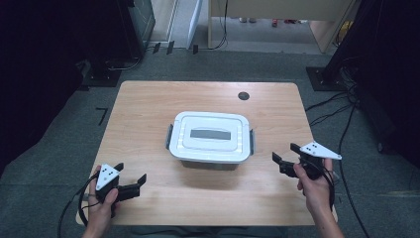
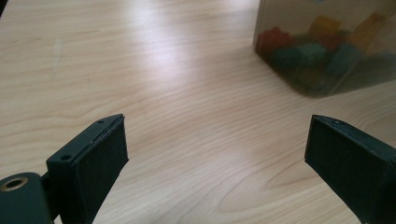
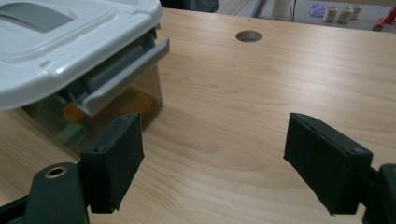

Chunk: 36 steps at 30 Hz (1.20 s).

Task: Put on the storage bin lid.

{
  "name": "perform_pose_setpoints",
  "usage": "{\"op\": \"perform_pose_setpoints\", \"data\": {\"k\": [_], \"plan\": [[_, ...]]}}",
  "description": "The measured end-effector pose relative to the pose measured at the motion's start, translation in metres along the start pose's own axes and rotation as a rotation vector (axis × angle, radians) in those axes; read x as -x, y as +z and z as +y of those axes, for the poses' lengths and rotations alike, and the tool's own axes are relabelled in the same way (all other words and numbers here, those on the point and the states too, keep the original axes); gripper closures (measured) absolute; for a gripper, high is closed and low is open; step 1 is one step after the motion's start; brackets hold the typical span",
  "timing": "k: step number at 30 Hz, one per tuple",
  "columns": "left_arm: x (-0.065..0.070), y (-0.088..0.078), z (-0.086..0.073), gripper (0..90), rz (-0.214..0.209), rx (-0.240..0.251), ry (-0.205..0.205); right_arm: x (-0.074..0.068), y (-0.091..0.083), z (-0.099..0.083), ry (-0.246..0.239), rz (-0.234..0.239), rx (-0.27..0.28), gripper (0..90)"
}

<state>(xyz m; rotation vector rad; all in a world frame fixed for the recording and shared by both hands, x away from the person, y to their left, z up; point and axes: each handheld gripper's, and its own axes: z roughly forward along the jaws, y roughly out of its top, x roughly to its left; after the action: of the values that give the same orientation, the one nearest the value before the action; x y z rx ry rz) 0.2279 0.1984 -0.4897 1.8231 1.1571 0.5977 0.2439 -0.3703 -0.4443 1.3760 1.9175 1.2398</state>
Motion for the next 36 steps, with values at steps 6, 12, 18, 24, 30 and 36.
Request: {"op": "perform_pose_setpoints", "data": {"k": [6,12,18,24,30,36], "plan": [[-0.01,-0.001,-0.013,5.8,0.05,-0.038,0.0,0.01,-0.006,-0.018,0.023,-0.024,-0.02,20.2],[-0.021,-0.003,-0.024,5.8,0.076,-0.078,-0.025,0.019,-0.014,-0.032,0.024,-0.054,-0.047,20.1],[-0.03,-0.004,-0.03,5.8,0.126,-0.124,-0.034,0.029,-0.022,-0.05,0.029,-0.085,-0.081,20.0],[-0.034,-0.003,-0.031,5.8,0.135,-0.165,-0.05,0.04,-0.029,-0.073,0.053,-0.114,-0.135,20.0],[-0.032,0.003,-0.03,5.8,0.134,-0.233,-0.031,0.047,-0.031,-0.093,0.076,-0.14,-0.176,19.9],[-0.031,0.005,-0.03,2.9,0.13,-0.242,-0.028,0.043,-0.025,-0.1,0.016,-0.187,-0.221,18.4]]}}
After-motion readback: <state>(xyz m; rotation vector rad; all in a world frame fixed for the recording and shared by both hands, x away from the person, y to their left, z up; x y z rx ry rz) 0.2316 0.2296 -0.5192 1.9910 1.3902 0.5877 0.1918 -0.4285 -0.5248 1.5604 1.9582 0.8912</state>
